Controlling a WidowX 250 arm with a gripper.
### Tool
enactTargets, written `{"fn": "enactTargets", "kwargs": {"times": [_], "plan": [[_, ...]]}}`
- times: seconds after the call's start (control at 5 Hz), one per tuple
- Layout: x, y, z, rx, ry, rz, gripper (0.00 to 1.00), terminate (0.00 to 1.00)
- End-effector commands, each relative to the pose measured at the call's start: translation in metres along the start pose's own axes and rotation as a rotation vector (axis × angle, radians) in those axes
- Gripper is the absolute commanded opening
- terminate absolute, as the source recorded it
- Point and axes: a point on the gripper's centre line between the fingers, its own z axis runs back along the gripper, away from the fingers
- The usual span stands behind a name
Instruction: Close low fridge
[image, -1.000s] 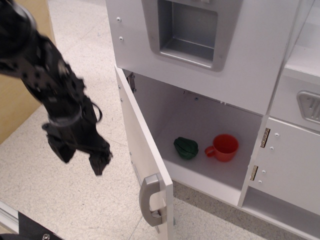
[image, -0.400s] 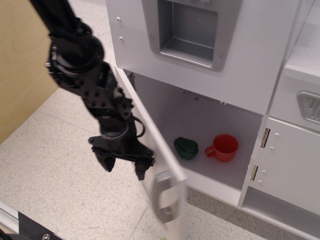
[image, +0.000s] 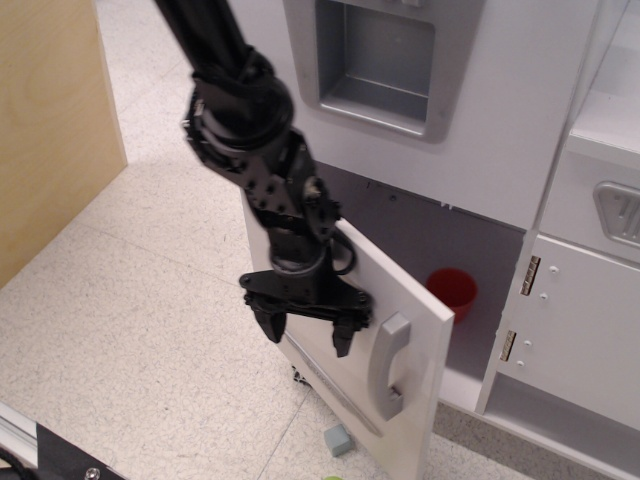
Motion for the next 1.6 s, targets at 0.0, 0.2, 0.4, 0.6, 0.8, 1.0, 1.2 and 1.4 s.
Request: {"fn": "enactTargets", "kwargs": {"times": [0.0, 0.2, 0.4, 0.6, 0.8, 1.0, 1.2, 1.4], "plan": [[0.043, -0.022, 0.008, -0.031, -0.067, 0.063, 1.0, 0.0], [0.056, -0.03, 0.005, -0.044, -0.09, 0.084, 1.0, 0.0], [0.064, -0.033, 0.004, -0.044, -0.103, 0.096, 1.0, 0.0], [0.064, -0.033, 0.005, -0.05, -0.112, 0.095, 1.0, 0.0], [0.062, -0.032, 0.005, -0.046, -0.12, 0.082, 1.0, 0.0], [0.053, -0.024, 0.016, -0.039, -0.108, 0.057, 1.0, 0.0], [0.053, -0.024, 0.016, -0.039, -0.108, 0.057, 1.0, 0.0], [0.053, -0.024, 0.016, -0.039, -0.108, 0.057, 1.0, 0.0]]}}
